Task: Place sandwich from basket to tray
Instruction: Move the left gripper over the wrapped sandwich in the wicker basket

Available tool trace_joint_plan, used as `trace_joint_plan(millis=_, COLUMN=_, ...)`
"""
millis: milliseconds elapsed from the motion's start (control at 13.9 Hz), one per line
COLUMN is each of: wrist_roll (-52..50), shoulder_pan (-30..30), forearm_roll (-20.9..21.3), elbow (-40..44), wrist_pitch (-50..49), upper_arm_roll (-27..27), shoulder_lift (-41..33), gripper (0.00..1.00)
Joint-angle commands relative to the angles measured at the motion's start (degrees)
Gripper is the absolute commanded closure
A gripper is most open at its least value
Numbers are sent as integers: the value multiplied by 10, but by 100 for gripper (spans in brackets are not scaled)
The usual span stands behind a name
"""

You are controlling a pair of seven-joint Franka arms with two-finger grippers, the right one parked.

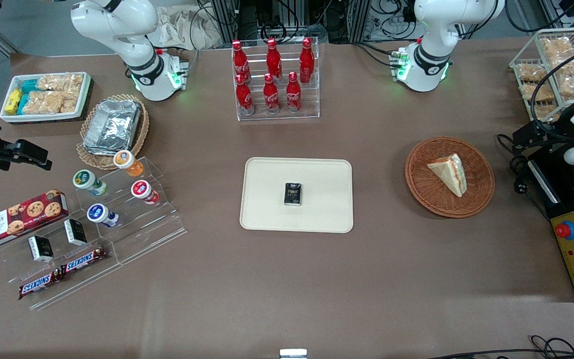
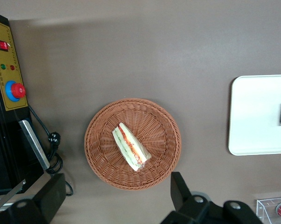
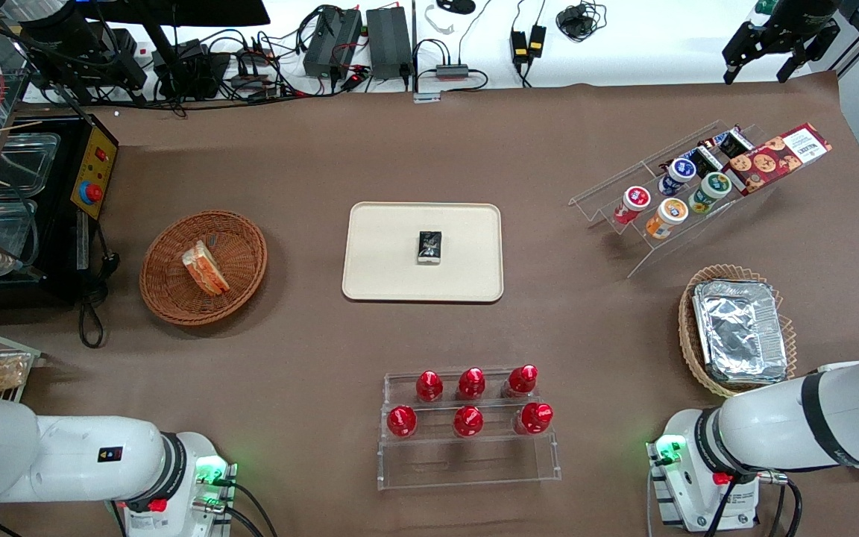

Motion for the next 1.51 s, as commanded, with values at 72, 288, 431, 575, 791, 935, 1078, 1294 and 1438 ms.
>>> trace_joint_plan(millis=72, wrist_roll=-13, shoulder_pan=-1, forearm_roll=-2, elbow=17, wrist_pitch=-8, upper_arm_roll=0, shoulder_lift=11, gripper=0)
trace_joint_plan(millis=288, wrist_roll=-14, shoulder_pan=2, forearm_roll=-1, elbow=19, wrist_pitch=-8, upper_arm_roll=1, shoulder_lift=20, gripper=0)
trace_joint_plan(millis=431, wrist_roll=-78, shoulder_pan=2, forearm_roll=-3, elbow=18, wrist_pitch=-7, upper_arm_roll=-1, shoulder_lift=34, gripper=0)
trace_joint_plan(millis=575, wrist_roll=-116, shoulder_pan=1, forearm_roll=-3, elbow=13, wrist_pitch=2, upper_arm_roll=-2, shoulder_lift=38, gripper=0)
trace_joint_plan(millis=791, wrist_roll=-183, shoulder_pan=1, forearm_roll=-1, elbow=-22, wrist_pitch=15, upper_arm_roll=-1, shoulder_lift=35, gripper=0)
trace_joint_plan(millis=935, wrist_roll=-242, shoulder_pan=-1, forearm_roll=4, elbow=-81, wrist_pitch=73, upper_arm_roll=-4, shoulder_lift=16, gripper=0)
trace_joint_plan(millis=1078, wrist_roll=-292, shoulder_pan=-1, forearm_roll=0, elbow=-144, wrist_pitch=118, upper_arm_roll=-5, shoulder_lift=-4, gripper=0)
trace_joint_plan(millis=1294, wrist_roll=-419, shoulder_pan=-5, forearm_roll=-1, elbow=-213, wrist_pitch=171, upper_arm_roll=-7, shoulder_lift=-20, gripper=0)
trace_joint_plan(millis=1438, wrist_roll=-431, shoulder_pan=-5, forearm_roll=0, elbow=-279, wrist_pitch=223, upper_arm_roll=-21, shoulder_lift=-38, gripper=0)
